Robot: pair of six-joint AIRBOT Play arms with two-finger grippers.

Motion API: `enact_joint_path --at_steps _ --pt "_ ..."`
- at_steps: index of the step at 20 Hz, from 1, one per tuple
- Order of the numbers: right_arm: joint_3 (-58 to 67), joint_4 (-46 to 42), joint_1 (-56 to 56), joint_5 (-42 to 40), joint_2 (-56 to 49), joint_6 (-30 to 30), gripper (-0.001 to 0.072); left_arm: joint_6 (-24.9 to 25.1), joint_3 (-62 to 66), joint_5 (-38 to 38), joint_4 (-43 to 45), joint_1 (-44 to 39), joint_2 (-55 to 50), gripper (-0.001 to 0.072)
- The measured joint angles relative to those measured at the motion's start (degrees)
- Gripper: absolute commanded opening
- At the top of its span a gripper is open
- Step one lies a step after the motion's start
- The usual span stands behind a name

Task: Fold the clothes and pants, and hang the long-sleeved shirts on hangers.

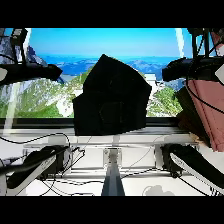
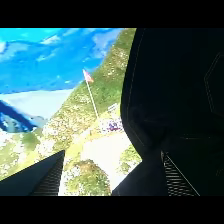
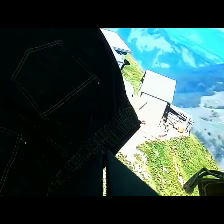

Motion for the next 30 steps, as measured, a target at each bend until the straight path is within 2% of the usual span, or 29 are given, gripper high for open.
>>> enact_joint_path --at_steps 13,16,19,23,26,27,28,29,30 --pt "0.0 0.07 0.0 -0.02 0.0 0.0 0.0033 0.0 0.0 0.0 -0.02 0.0 0.0 0.0708" --pt "0.0 0.22 -0.07 -2.12 -0.07 -0.24 0.0032 -0.02 0.0 0.0 -0.02 0.0 0.0 0.0709" --pt "0.0 -1.88 -2.1 -4.28 -1.07 -2.62 0.003 0.0 0.0 0.0 -0.02 0.0 0.0 0.0708" --pt "-4.5 -2.62 -11.43 1.6 -4.57 -8.35 0.003 0.0 0.0 -0.02 -0.11 0.0 -0.02 0.0708" --pt "-16.04 5.92 -20.94 4.92 -6.12 -14.82 0.0043 -0.02 0.0 -0.5 -0.11 0.0 -0.02 0.0708" --pt "-21.0 11.06 -23.58 5.16 -6.4 -17.2 0.0229 -0.02 -0.02 -0.81 0.13 0.0 -0.04 0.0708" --pt "-25.68 15.54 -25.46 4.79 -6.54 -18.95 0.0531 0.0 -0.04 -1.33 0.9 0.09 -0.04 0.0708" --pt "-30.64 20.0 -26.93 3.56 -6.71 -20.31 0.0582 -0.17 -0.07 -2.12 2.23 0.22 -0.04 0.0708" --pt "-34.91 24.02 -27.78 1.57 -6.8 -21.35 0.0582 -0.42 -0.11 -2.93 3.78 0.48 -0.04 0.0708"
